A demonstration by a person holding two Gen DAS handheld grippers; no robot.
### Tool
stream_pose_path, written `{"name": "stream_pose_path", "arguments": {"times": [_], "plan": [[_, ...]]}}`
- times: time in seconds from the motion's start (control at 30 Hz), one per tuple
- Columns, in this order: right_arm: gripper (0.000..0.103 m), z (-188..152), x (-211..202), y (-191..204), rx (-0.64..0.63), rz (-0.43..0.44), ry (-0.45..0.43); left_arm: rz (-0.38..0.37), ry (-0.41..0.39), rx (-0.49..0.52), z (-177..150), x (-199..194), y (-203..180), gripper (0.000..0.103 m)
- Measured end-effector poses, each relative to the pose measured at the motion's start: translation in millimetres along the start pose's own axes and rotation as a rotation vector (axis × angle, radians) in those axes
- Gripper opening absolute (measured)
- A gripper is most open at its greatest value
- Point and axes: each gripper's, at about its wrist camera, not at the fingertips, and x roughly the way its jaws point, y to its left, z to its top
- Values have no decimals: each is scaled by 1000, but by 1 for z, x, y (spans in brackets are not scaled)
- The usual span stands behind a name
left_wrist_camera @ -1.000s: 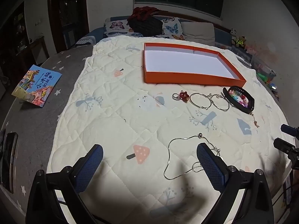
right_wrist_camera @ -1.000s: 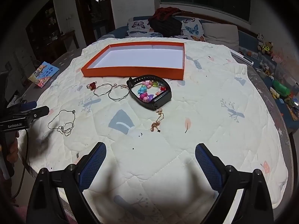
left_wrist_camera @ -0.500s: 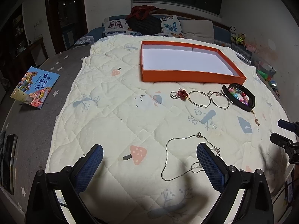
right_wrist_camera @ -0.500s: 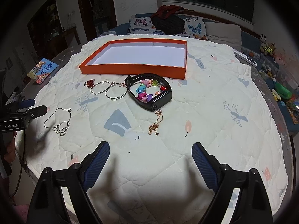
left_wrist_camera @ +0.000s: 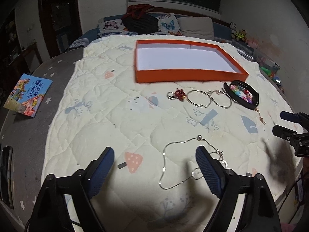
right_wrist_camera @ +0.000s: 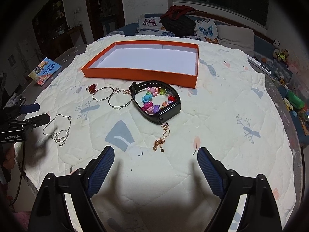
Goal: Organize jewelry
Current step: 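Close left gripper on silver chain necklace while right tool moves toward rose-gold pendant, then grasp the rose-gold chain pendant with the right gripper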
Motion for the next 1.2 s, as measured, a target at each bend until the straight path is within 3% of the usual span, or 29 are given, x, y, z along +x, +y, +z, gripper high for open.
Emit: {"name": "stream_pose_path", "arguments": {"times": [0.13, 0.27, 0.4, 0.5, 0.87, 1.0, 1.2], "plan": [[90, -2, 2, 0, 3, 7, 11, -65, -10, 54, 3, 2, -12, 72], [87, -2, 2, -2, 16, 18, 11, -134, -4, 145, 7, 6, -27, 48], [85, -2, 2, -3, 23, 28, 8, -203, 17, 229, 12, 17, -38, 35], [79, -3, 3, -4, 28, 37, 12, -203, 35, 282, 14, 26, -43, 28], [65, -3, 15, -9, 49, 64, 45, -231, 57, 388, 19, 41, -46, 25], [64, -2, 19, -11, 47, 62, 52, -251, 46, 428, 19, 42, -50, 12], [64, 0, 23, -15, 54, 59, 57, -273, 26, 431, 18, 42, -52, 7]]}}
